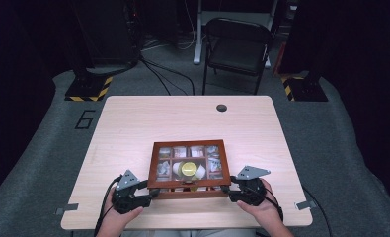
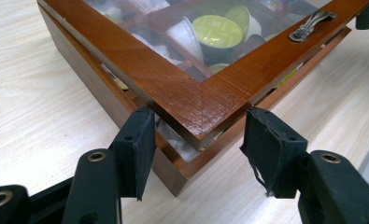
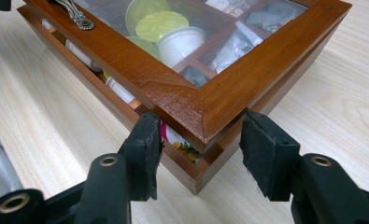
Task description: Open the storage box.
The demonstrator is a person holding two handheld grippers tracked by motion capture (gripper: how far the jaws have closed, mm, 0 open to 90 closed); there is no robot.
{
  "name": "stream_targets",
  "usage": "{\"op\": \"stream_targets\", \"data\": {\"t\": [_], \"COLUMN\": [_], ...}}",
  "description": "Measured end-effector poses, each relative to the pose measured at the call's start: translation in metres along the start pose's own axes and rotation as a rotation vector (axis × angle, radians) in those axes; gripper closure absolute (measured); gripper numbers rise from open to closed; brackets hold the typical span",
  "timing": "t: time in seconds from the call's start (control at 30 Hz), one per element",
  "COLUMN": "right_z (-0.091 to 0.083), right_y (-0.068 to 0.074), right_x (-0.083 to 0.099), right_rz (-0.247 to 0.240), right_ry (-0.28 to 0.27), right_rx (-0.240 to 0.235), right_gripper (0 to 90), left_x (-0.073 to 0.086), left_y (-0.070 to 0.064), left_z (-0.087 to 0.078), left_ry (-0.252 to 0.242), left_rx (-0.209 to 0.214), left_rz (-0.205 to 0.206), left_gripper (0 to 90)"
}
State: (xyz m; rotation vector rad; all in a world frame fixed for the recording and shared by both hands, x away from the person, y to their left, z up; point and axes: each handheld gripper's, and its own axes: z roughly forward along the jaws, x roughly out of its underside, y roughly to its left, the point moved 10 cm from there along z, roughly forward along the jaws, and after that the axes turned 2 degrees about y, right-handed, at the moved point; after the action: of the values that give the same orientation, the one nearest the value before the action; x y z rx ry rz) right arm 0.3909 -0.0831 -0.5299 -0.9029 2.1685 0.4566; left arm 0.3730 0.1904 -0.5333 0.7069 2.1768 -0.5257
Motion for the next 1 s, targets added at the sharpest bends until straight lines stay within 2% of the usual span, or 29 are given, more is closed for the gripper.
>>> {"op": "stream_targets", "data": {"t": [0.1, 0.17, 0.27, 0.3, 0.37, 0.4, 0.47, 0.5, 0.53, 0.67, 0.77, 0.83, 1.0], "right_z": [-0.001, -0.001, 0.0, -0.001, -0.001, -0.001, -0.001, -0.001, -0.002, -0.003, -0.006, -0.008, -0.013], "right_y": [0.0, 0.0, 0.0, -0.001, -0.001, -0.001, -0.001, -0.001, -0.001, -0.002, -0.004, -0.005, -0.007], "right_x": [-0.002, -0.003, -0.003, -0.004, -0.004, -0.005, -0.005, -0.006, -0.006, -0.009, -0.014, -0.018, -0.027], "right_rz": [0.009, 0.015, 0.013, 0.015, 0.016, 0.012, 0.015, 0.018, 0.018, 0.021, 0.011, 0.029, 0.038], "right_ry": [-0.015, -0.014, -0.016, -0.02, -0.023, -0.029, -0.028, -0.032, -0.028, -0.038, -0.043, -0.056, -0.068], "right_rx": [-0.003, -0.004, -0.001, -0.003, -0.002, 0.0, -0.002, 0.003, 0.001, 0.016, 0.019, 0.019, 0.026], "right_gripper": [47.5, 47.4, 47.5, 47.3, 47.1, 47.0, 46.8, 46.7, 46.6, 45.6, 43.6, 43.5, 41.5], "left_x": [-0.002, -0.003, -0.005, -0.004, -0.005, -0.006, -0.007, -0.007, -0.008, -0.012, -0.016, -0.022, -0.031], "left_y": [-0.001, 0.0, 0.001, 0.0, -0.001, 0.0, 0.0, -0.001, 0.0, 0.0, 0.001, 0.002, 0.006], "left_z": [0.001, 0.001, 0.0, -0.001, -0.001, -0.001, -0.001, -0.001, -0.002, -0.003, -0.004, -0.004, -0.008], "left_ry": [-0.01, -0.007, -0.012, -0.001, -0.008, -0.009, -0.011, -0.016, -0.012, -0.017, -0.026, -0.034, -0.046], "left_rx": [0.004, -0.008, -0.016, -0.006, -0.005, -0.012, -0.016, -0.011, -0.011, -0.018, -0.031, -0.032, -0.037], "left_rz": [-0.026, 0.0, 0.009, 0.011, -0.007, 0.009, 0.012, -0.01, 0.003, -0.008, -0.01, -0.015, -0.017], "left_gripper": [42.7, 42.8, 42.8, 42.8, 42.9, 42.9, 42.8, 42.9, 42.9, 42.6, 41.7, 41.0, 40.5]}}
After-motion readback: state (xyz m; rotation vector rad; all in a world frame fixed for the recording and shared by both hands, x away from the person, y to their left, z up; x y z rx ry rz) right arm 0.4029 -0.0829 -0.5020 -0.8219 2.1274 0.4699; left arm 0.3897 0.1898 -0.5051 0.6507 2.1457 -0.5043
